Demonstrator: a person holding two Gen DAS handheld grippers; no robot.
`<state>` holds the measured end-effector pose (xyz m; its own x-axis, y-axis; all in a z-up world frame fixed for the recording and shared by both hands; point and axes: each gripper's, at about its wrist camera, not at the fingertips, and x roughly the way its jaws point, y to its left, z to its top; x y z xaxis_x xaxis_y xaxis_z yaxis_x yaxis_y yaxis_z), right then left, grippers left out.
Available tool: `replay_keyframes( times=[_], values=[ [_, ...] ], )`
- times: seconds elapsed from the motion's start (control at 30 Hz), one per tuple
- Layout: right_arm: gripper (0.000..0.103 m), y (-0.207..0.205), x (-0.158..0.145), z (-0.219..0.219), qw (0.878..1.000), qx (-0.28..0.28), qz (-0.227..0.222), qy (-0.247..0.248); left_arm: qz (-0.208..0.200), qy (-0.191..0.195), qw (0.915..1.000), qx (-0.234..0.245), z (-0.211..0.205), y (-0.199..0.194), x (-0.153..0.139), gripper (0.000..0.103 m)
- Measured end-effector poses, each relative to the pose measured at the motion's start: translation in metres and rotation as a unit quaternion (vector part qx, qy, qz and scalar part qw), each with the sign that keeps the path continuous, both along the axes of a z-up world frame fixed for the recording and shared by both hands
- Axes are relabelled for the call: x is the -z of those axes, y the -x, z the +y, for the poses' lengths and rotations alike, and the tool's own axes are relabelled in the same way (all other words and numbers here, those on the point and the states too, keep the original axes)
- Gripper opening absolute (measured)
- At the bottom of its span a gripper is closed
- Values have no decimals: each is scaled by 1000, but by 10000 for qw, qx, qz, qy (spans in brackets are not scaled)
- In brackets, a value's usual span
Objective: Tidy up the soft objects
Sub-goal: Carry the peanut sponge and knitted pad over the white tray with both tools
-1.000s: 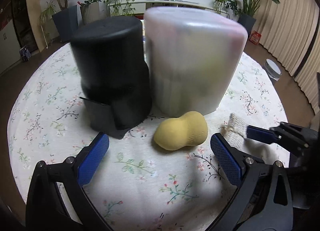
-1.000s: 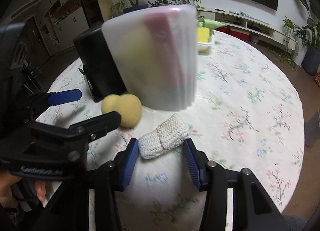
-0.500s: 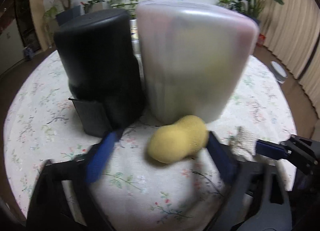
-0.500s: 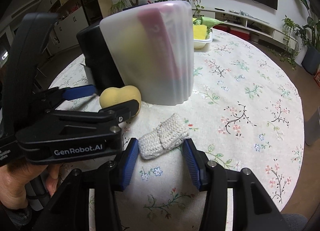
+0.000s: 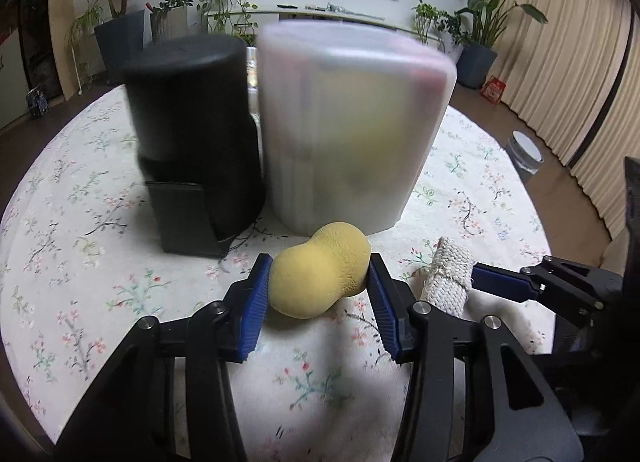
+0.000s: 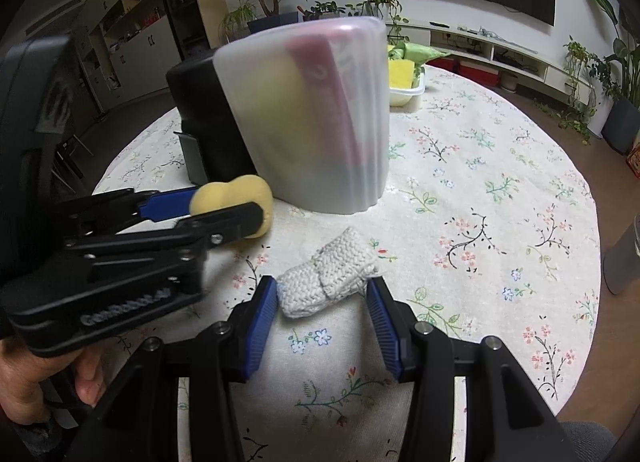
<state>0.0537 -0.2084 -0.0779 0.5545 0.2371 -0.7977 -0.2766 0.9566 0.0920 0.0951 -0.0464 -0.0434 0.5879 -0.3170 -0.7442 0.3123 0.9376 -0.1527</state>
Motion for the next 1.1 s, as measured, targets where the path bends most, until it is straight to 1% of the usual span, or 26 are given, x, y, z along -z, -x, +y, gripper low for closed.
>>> replay_keyframes(
  times=[0.13,0.33,0.6,0.77,0.87,0.93,1.0,1.1],
  values=[
    [50,4,-4,2,10000,-33,-27,21,-114,8,9999,-99,14,14,-13,45],
    [50,11,-13,3,9999,-77,-88,22,-212,-12,9993,-306,36,36,-25,45],
    [50,23,-47,3,9994,-220,-249,-102,-260,60,9982,-541,74,47,-49,45],
    [50,15,-78,-9,9988,-249,-389,-184,-344,66,9980,-525,92,37,-74,45],
    [50,2,-99,-20,9983,-257,-495,-154,-495,-111,9978,-421,98,25,-92,45],
    [50,-8,-114,-28,9979,-264,-579,-139,-587,-171,9975,-353,103,12,-107,45],
    [50,-21,-130,-34,9973,-329,-636,-136,-664,-133,9973,-292,110,-6,-125,45],
    [50,-45,-156,-38,9957,-455,-806,14,-859,-367,9954,-221,114,-38,-152,45]
  ],
)
